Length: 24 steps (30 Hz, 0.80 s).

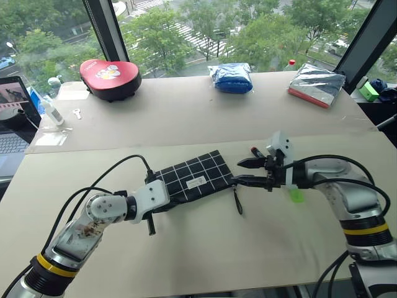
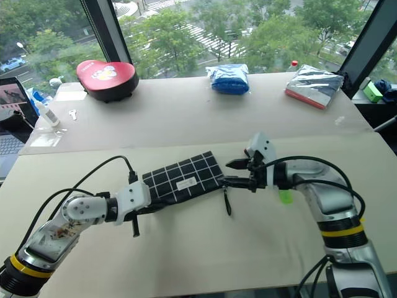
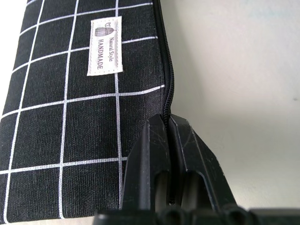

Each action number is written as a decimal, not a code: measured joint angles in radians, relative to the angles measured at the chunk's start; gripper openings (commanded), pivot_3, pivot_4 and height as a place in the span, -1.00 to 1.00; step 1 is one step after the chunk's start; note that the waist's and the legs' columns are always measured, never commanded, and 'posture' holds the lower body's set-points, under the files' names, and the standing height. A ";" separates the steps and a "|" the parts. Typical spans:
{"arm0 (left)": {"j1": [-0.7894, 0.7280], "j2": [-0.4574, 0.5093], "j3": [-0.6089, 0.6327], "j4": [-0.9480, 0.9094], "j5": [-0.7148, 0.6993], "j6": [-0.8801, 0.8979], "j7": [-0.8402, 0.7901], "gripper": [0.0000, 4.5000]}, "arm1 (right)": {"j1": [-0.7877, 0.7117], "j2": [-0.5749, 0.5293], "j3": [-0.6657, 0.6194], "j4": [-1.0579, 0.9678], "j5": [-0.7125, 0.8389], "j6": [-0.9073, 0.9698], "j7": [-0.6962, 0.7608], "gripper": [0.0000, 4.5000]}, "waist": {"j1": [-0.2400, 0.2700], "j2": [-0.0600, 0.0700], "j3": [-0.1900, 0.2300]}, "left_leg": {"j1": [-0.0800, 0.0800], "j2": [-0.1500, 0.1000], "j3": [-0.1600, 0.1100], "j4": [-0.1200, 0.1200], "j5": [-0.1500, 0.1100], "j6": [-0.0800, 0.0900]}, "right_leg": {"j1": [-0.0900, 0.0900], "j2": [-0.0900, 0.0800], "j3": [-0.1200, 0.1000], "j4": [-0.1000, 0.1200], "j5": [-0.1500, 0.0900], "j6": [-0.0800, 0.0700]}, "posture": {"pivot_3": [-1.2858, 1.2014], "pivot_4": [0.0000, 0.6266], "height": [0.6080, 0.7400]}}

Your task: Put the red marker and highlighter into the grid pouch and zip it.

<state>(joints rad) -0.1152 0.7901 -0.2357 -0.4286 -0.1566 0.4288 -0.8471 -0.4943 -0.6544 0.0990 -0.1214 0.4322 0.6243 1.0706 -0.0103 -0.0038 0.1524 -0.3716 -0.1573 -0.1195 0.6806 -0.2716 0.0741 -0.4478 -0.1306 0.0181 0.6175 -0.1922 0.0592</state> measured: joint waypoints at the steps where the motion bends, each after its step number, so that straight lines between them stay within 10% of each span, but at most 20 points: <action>1: 0.004 -0.004 -0.001 -0.007 0.004 0.009 0.007 -1.00 | -0.005 0.014 0.003 0.008 -0.004 -0.006 -0.009 0.41 | 0.001 0.000 0.000 | 0.000 0.000 0.000 0.000 0.000 0.000 | 0.000 0.000 0.000 0.000 0.000 0.000 | 0.03 -0.52 1.00; 6: 0.004 -0.015 -0.012 -0.014 0.044 0.014 0.035 -1.00 | -0.042 0.055 0.045 0.074 -0.069 -0.025 -0.064 0.41 | 0.006 0.000 0.000 | 0.001 0.000 0.000 0.000 0.000 0.000 | 0.001 0.000 0.000 0.000 0.000 -0.001 | 0.03 -0.52 1.00; 16: 0.014 -0.039 -0.019 -0.005 0.080 -0.012 0.058 -1.00 | -0.042 0.087 0.085 0.111 -0.134 -0.030 -0.099 -0.99 | 0.013 0.000 0.000 | 0.001 0.000 0.000 0.000 0.001 -0.002 | 0.001 0.000 0.000 0.000 0.001 -0.001 | 0.03 -0.52 1.00; 24: 0.008 -0.051 -0.025 0.018 0.095 -0.042 0.057 -1.00 | -0.041 0.091 0.137 0.123 -0.194 -0.029 -0.118 -0.99 | 0.018 0.000 0.000 | 0.004 0.000 0.000 0.000 0.001 -0.002 | 0.005 0.000 -0.001 -0.001 0.001 -0.001 | 0.03 -0.52 1.00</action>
<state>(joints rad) -0.1073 0.7387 -0.2607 -0.4102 -0.0618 0.3870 -0.7898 -0.5355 -0.5631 0.2355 0.0019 0.2383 0.5950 0.9530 0.0082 -0.0037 0.1523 -0.3677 -0.1575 -0.1196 0.6807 -0.2709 0.0723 -0.4427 -0.1304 0.0173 0.6164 -0.1914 0.0579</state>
